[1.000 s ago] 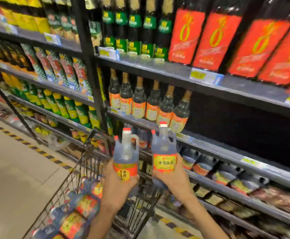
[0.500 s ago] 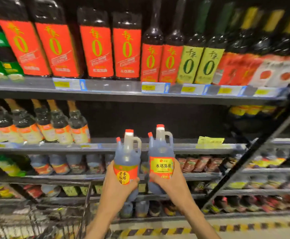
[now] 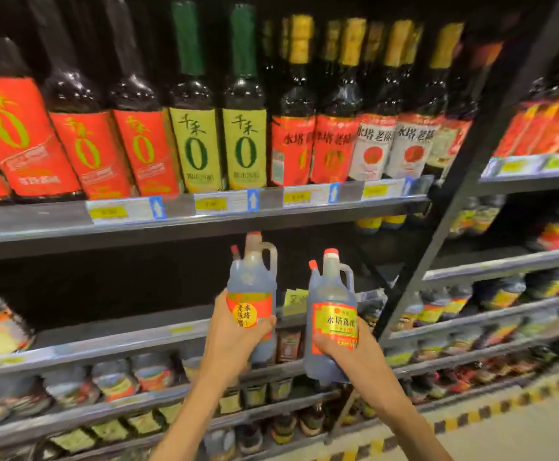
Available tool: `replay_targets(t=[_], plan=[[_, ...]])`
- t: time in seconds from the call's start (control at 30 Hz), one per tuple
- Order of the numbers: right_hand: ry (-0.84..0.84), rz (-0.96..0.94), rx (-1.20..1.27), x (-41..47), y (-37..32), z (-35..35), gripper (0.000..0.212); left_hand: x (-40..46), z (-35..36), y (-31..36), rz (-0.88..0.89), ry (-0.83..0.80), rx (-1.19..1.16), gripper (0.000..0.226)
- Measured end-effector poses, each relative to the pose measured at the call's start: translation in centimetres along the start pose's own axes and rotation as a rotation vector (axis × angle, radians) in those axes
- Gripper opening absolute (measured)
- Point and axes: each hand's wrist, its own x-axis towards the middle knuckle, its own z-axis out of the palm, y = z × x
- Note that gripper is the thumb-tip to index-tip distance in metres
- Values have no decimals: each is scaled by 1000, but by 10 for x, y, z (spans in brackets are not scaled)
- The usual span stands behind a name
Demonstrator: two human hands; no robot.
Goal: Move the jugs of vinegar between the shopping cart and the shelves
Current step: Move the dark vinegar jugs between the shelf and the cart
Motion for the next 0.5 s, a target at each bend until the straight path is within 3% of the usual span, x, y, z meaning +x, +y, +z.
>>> replay_targets(t=[0.07,0.17,0.23,0.33,0.5], plan=[[15,-9,2,15,-5,-12,76,26,11,9,-13,17,-6,60],[65,-21,-3,40,-12,-24,56,73,23,16,-34,39,26,53],[98,-17,-1,55,-17,-30,46,104,32,15,-48,29,83,66],[148,-19,-22,78,-25,-38,47,137,49,13,-5,44,78,81],[185,-74,-62,122,-30,-49,60,172,84,5,27,85,97,87]])
